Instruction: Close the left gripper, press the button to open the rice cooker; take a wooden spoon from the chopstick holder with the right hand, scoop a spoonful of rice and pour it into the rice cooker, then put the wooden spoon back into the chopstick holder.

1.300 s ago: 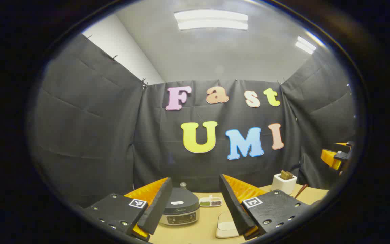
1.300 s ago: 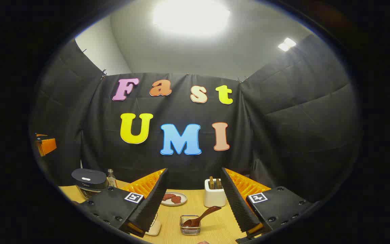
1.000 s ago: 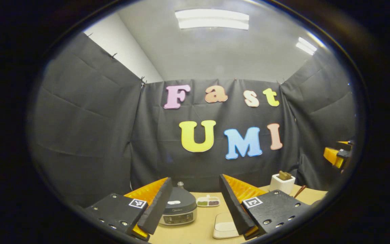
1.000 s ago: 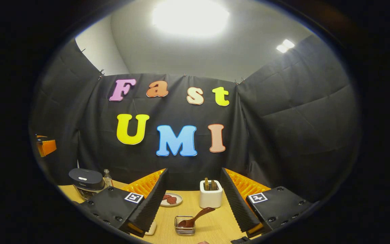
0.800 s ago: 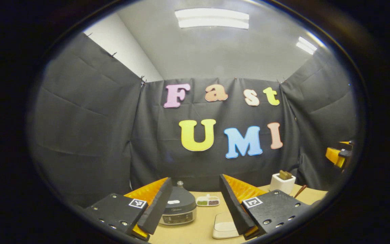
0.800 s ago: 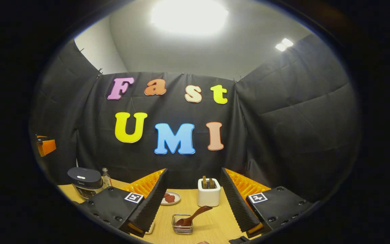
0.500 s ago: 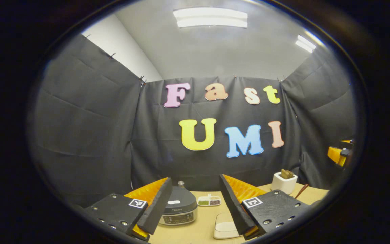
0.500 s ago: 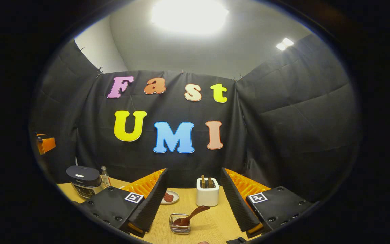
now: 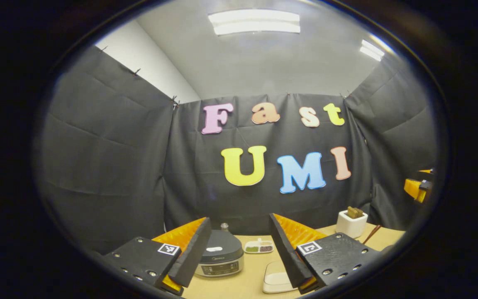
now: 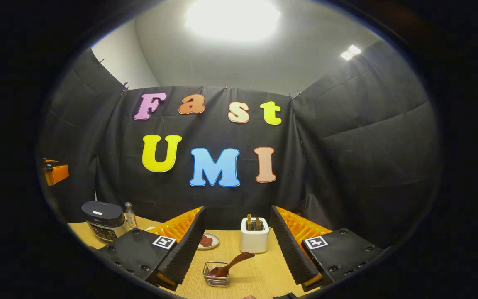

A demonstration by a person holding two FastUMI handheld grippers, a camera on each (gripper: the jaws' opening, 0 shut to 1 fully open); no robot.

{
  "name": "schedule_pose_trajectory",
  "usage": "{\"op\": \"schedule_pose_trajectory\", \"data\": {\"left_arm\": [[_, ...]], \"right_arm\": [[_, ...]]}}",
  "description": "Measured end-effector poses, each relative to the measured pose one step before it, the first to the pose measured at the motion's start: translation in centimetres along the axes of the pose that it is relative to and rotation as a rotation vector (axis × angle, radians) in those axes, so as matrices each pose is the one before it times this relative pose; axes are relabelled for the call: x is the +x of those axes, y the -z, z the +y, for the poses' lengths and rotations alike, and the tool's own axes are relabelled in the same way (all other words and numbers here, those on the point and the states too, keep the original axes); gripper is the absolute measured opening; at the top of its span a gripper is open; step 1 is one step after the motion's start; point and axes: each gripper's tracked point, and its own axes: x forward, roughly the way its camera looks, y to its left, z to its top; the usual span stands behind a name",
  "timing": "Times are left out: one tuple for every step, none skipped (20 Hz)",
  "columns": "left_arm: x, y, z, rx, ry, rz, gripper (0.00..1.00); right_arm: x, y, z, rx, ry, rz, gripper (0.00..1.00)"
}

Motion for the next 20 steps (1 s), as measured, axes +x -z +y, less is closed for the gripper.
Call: {"op": "schedule_pose_trajectory", "data": {"left_arm": [[-0.015,-0.123,-0.052,0.0051,-0.00762,-0.00146,0.87],[-0.08,-0.029,-0.01,0.00144,-0.00814,-0.00169,0.87],[-0.022,-0.072,-0.137,-0.00126,-0.00834,0.00069,0.87],[-0.104,-0.101,-0.156,-0.00058,-0.00791,0.00026,0.87],[-0.009,-0.073,-0.164,0.00299,-0.00842,-0.00034,0.87],[-0.055,-0.014,-0.156,0.00848,-0.01034,0.00168,0.87],[-0.087,0.152,-0.073,0.01091,-0.00801,0.00129,0.87],[0.012,-0.037,0.051,0.01097,-0.01103,-0.00094,0.87],[0.139,-0.216,0.073,0.00896,-0.01012,-0.00323,0.87],[-0.043,-0.052,0.177,0.00586,-0.00832,-0.00088,0.87],[0.132,-0.116,0.121,0.0049,-0.00686,0.00057,0.87],[-0.068,0.011,0.135,0.00308,-0.00118,0.00424,0.87],[0.193,-0.135,0.184,0.00401,0.00093,0.00333,0.87],[0.153,-0.109,0.373,0.00445,0.00027,-0.00602,0.86],[0.557,-0.124,0.612,0.00297,-0.00484,-0.00386,0.73],[0.677,0.205,0.033,0.00049,0.00895,0.00286,0.6],[0.748,0.177,0.182,-0.00014,0.01402,0.00087,0.6],[0.607,0.107,0.62,-0.00456,-0.00291,-0.00158,0.55],[1.07,0.216,0.207,-0.01539,0.01995,0.00547,0.45],[0.868,0.539,0.569,-0.00851,0.00112,0.00171,0.35]], "right_arm": [[0.081,0.028,-0.266,-0.00047,-0.00555,0.00033,0.96],[0.06,0.026,-0.195,0.0004,-0.00653,-0.00033,0.96],[0.024,0.018,-0.255,0.00078,-0.006,-0.00049,0.96],[-0.013,0.098,-0.349,0.00022,-0.00576,-0.00154,0.96],[-0.002,0.109,-0.307,0.00054,-0.00682,0.00064,0.96],[-0.026,0.132,-0.258,0.00008,-0.00729,0.0023,0.96],[0.056,0.196,-0.303,0.001,-0.00636,0.0026,0.96],[0.009,0.174,-0.171,0.00239,-0.00909,0.0027,0.96],[0.0,0.194,-0.103,0.00257,-0.0063,0.00512,0.96],[-0.002,0.308,-0.136,0.00297,-0.00809,0.00437,0.96],[0.013,0.224,-0.081,0.00188,-0.00474,0.00399,0.96],[0.064,0.164,-0.015,0.00187,-0.00177,0.00618,0.96],[-0.013,0.203,0.08,0.0037,-0.0003,0.0066,0.96],[-0.025,0.052,0.131,0.00436,0.00128,0.00258,0.94],[0.165,-0.039,0.177,0.00164,0.00286,-0.00063,0.96],[0.095,-0.041,0.29,-0.00307,0.00383,-0.00097,0.96],[0.173,0.042,0.287,-0.00586,0.00689,-0.00007,0.96],[0.186,0.019,0.301,-0.00468,0.00875,0.00389,0.96],[0.138,-0.018,0.429,-0.00005,0.00674,0.00046,0.96],[0.096,-0.149,0.513,0.00085,0.00527,-0.00108,0.96]]}}
